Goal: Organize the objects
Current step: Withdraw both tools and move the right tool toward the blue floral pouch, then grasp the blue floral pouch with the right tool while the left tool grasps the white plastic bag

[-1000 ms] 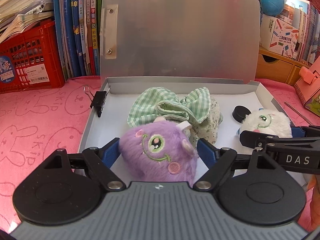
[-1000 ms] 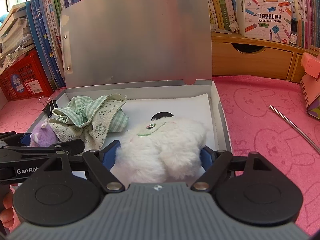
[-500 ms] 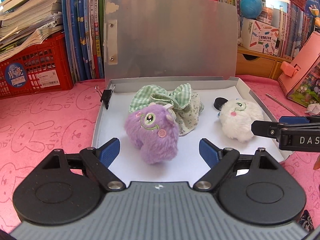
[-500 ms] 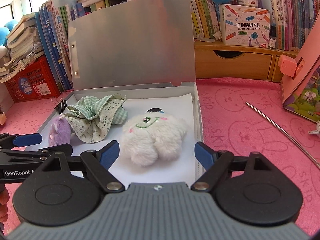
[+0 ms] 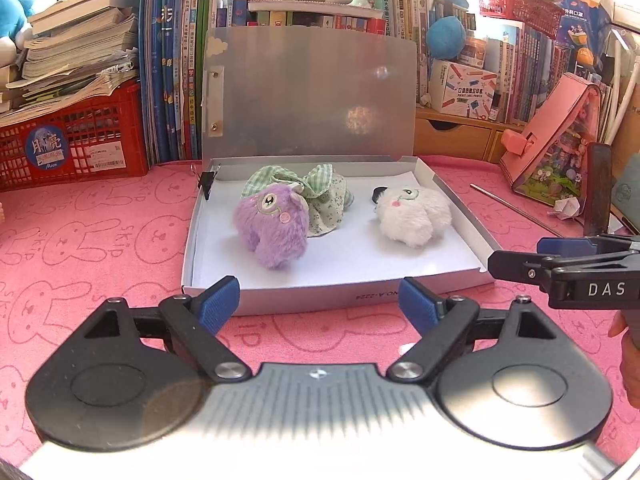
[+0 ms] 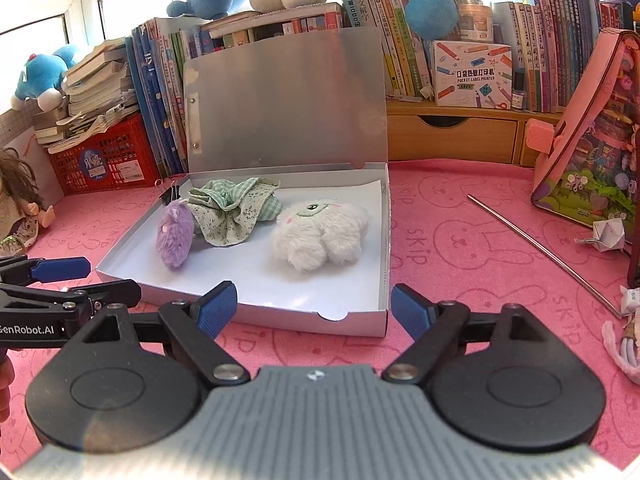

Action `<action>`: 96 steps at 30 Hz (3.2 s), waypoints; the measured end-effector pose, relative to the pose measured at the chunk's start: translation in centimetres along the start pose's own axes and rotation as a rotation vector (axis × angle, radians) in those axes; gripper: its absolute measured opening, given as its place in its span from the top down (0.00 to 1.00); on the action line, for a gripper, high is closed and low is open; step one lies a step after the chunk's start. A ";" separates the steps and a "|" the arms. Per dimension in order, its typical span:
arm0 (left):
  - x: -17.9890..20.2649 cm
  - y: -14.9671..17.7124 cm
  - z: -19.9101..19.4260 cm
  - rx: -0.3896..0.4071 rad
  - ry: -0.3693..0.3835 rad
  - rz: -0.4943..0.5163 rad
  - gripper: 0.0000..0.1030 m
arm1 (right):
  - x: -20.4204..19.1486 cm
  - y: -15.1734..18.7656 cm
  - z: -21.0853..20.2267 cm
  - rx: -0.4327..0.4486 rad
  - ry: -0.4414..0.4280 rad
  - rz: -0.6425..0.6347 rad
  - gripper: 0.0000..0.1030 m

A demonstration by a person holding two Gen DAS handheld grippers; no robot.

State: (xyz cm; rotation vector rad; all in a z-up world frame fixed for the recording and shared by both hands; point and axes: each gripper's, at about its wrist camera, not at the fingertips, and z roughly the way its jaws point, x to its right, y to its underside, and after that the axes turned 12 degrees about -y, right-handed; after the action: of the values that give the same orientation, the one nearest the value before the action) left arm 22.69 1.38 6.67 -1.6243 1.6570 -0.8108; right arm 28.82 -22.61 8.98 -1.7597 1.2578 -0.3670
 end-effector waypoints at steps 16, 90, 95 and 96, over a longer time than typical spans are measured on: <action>0.4 5.6 -5.3 0.028 0.031 0.037 0.13 | -2.0 4.8 -4.7 0.025 -0.039 -0.039 0.11; -0.8 11.0 -4.8 0.012 -0.020 -0.009 0.04 | -3.2 9.1 -3.4 -0.078 -0.115 -0.075 0.00; -0.9 11.0 -4.0 -0.010 -0.044 -0.019 0.04 | -3.9 9.9 -2.6 -0.112 -0.085 -0.128 0.00; -0.8 11.1 -4.0 -0.007 -0.049 -0.008 0.04 | -4.0 10.1 -2.6 -0.108 -0.080 -0.135 0.00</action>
State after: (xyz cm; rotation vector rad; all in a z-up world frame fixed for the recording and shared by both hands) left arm 12.95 2.40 0.05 -1.6439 1.6214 -0.7638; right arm 19.39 -21.10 3.27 -1.9381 1.1238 -0.3075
